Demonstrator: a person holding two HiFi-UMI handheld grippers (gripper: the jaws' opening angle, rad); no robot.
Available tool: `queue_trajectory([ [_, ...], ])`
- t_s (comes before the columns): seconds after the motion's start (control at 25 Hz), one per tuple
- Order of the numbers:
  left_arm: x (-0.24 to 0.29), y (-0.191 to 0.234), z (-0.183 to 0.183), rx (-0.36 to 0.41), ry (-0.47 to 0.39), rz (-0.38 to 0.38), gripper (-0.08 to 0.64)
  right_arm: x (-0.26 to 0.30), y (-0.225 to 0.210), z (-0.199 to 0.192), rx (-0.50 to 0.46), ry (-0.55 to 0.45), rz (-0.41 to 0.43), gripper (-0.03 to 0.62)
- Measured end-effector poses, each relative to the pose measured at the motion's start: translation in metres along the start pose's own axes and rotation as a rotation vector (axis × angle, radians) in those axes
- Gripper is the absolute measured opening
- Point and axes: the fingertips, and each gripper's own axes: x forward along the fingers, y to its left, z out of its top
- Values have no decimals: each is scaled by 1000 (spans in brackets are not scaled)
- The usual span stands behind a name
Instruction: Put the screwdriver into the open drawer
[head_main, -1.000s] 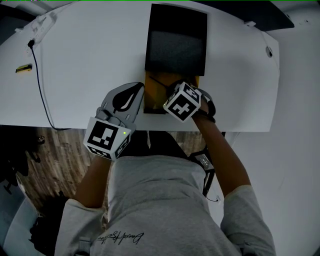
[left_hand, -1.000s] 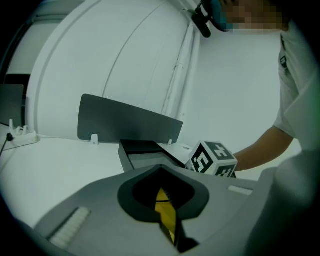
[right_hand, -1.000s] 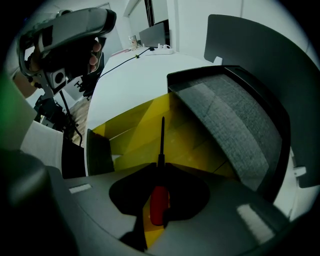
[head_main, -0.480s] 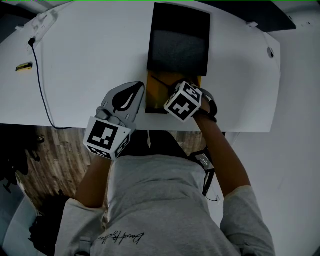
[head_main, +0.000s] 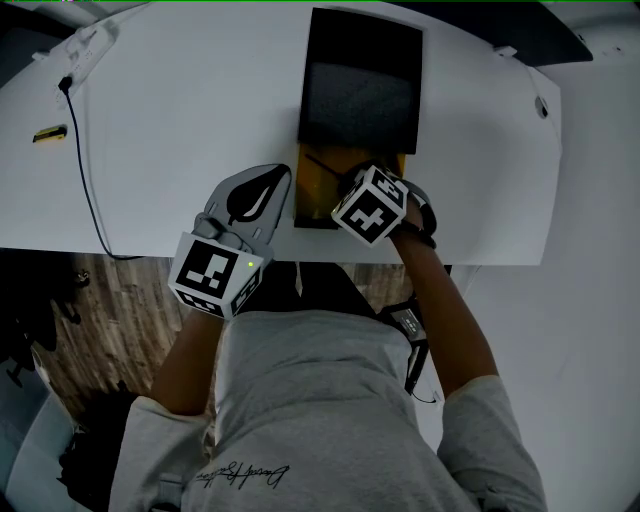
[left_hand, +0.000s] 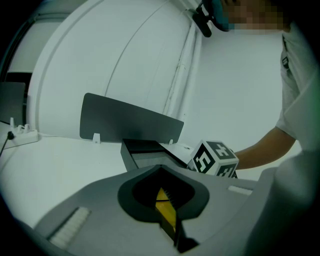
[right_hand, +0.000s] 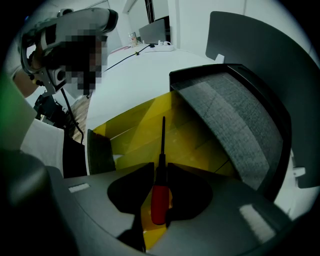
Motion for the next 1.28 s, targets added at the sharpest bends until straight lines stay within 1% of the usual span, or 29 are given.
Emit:
queue_trajectory([
  [0.2,-1,1,2,1,0,-6,0,-4,-5,1,12,-8,-23,129],
  [1.0,1,-6,7,16,5,-24,0,-17,-2,2,46,-53,-5,129],
  [1.28,0,-12,11,28,5,-29,0,-27,-3,5,83,-102,7,129],
])
